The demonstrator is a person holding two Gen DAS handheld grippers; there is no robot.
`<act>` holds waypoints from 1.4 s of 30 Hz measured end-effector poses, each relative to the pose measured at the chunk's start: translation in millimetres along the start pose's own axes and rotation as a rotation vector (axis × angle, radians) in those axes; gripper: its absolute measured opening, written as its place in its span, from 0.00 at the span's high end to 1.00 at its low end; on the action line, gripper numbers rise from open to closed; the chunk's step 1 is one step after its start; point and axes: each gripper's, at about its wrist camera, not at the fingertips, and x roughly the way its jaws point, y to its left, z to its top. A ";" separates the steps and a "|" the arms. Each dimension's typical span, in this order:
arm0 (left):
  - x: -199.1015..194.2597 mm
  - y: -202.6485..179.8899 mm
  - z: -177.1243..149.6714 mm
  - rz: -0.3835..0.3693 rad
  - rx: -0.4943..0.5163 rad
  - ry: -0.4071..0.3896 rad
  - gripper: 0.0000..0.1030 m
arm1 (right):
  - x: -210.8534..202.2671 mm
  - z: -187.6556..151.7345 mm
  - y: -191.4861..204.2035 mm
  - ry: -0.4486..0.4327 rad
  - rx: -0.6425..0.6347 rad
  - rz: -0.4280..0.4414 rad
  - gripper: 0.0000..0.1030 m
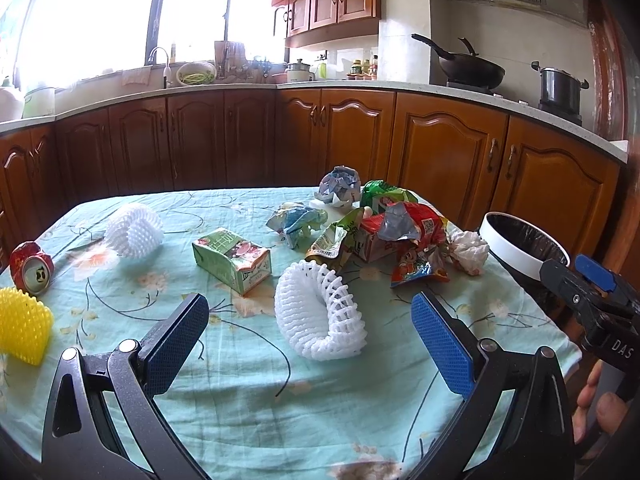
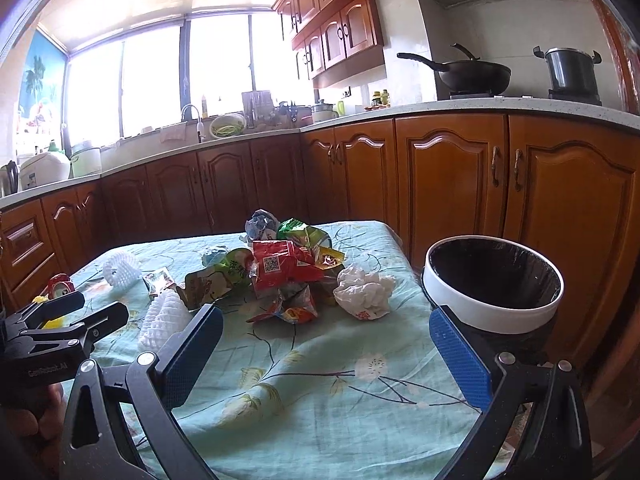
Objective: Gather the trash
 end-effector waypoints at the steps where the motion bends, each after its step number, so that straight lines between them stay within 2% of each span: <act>1: 0.6 0.1 0.1 0.000 0.000 0.002 0.00 | 0.2 0.1 -0.2 0.001 0.001 0.001 0.00; 21: 11.1 1.4 -0.3 0.007 -0.004 0.031 0.00 | 12.6 -2.2 -5.0 0.039 0.032 0.015 0.00; 34: 27.0 3.3 0.4 -0.020 -0.018 0.093 0.00 | 37.9 4.6 -21.2 0.130 0.104 0.046 0.00; 37: 33.3 2.7 1.8 -0.028 -0.019 0.114 0.00 | 50.1 8.0 -26.4 0.169 0.122 0.056 0.04; 40: 40.7 2.7 4.2 -0.034 -0.025 0.138 0.00 | 63.8 10.8 -33.3 0.209 0.137 0.048 0.13; 42: 46.0 2.4 6.3 -0.032 -0.027 0.152 0.05 | 73.8 13.5 -38.9 0.235 0.149 0.042 0.21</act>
